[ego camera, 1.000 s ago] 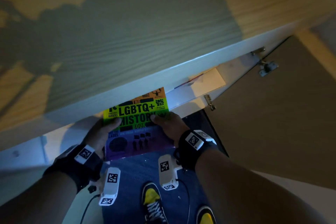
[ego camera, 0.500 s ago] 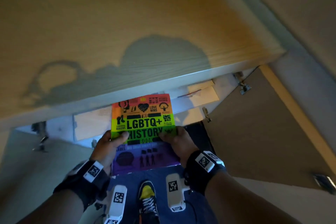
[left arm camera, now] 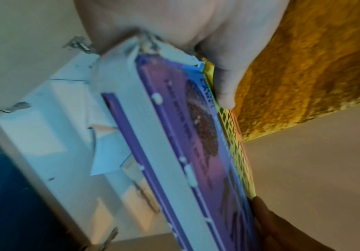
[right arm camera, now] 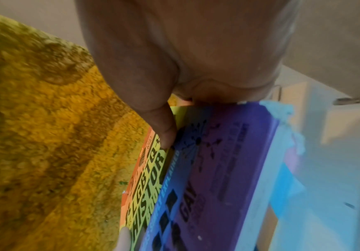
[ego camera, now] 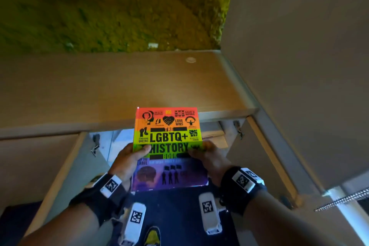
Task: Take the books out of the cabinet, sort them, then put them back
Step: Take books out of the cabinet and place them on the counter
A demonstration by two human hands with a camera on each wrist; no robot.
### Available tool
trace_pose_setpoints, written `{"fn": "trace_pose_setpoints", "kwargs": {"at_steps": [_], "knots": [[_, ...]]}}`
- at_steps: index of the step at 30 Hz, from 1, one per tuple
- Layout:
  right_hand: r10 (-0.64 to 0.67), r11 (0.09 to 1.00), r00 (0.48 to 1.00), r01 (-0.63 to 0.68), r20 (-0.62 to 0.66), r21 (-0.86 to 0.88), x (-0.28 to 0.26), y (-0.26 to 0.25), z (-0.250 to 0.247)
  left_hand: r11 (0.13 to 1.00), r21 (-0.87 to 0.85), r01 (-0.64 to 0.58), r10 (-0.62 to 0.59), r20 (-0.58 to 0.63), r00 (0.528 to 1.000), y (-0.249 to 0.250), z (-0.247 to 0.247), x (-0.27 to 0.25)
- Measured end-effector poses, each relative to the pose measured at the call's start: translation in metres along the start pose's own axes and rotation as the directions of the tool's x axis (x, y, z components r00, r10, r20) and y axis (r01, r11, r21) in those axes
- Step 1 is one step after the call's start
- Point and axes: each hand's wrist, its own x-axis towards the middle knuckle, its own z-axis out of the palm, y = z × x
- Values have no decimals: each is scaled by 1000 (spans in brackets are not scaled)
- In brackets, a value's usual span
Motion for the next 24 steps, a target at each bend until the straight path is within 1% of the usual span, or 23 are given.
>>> {"fn": "trace_pose_setpoints", "kwargs": {"at_steps": [2, 4, 6, 8, 11, 12, 14, 15, 17, 18, 19, 20, 21, 22, 24], "knots": [[-28, 999, 999, 29, -45, 19, 6, -32, -6, 1000, -21, -1, 2, 13, 1000, 31, 13, 9], [-34, 999, 995, 37, -90, 30, 21, -61, -13, 1000, 0, -29, 29, 2, 1000, 59, 23, 27], [-42, 999, 992, 41, -119, -10, 42, -86, -19, 997, 31, -68, 68, 8, 998, 85, 39, 50], [-58, 997, 985, 51, -162, -50, 71, -104, -30, 993, 65, -102, 100, 43, 994, 103, 56, 79], [-73, 992, 965, 44, -252, -118, 123, -129, -54, 986, 79, -147, 135, 139, 981, 118, 82, 129], [-87, 985, 953, 39, -289, -169, 143, -135, -66, 981, 108, -161, 141, 167, 976, 121, 92, 146], [-145, 951, 923, 31, -357, -306, 187, -144, -95, 973, 173, -154, 114, 221, 969, 126, 113, 181], [-170, 930, 909, 20, -381, -367, 206, -148, -108, 973, 177, -151, 100, 264, 959, 127, 122, 199], [-191, 904, 876, -19, -443, -427, 236, -155, -129, 973, 184, -139, 71, 336, 939, 129, 139, 234], [-194, 889, 866, -44, -461, -456, 246, -156, -136, 959, 238, -157, 63, 361, 930, 128, 145, 251], [-189, 859, 864, -85, -466, -505, 255, -157, -143, 924, 333, -189, 49, 388, 920, 126, 152, 264], [-181, 821, 873, -119, -452, -559, 266, -154, -150, 867, 439, -237, 37, 417, 908, 121, 156, 277], [-169, 787, 888, -139, -428, -601, 273, -152, -154, 788, 543, -289, 24, 443, 896, 114, 159, 288], [-163, 757, 901, -148, -403, -636, 280, -147, -156, 720, 615, -322, 5, 460, 888, 106, 161, 295], [-153, 691, 914, -172, -375, -702, 288, -136, -157, 632, 676, -380, 12, 481, 877, 85, 161, 306]]}}
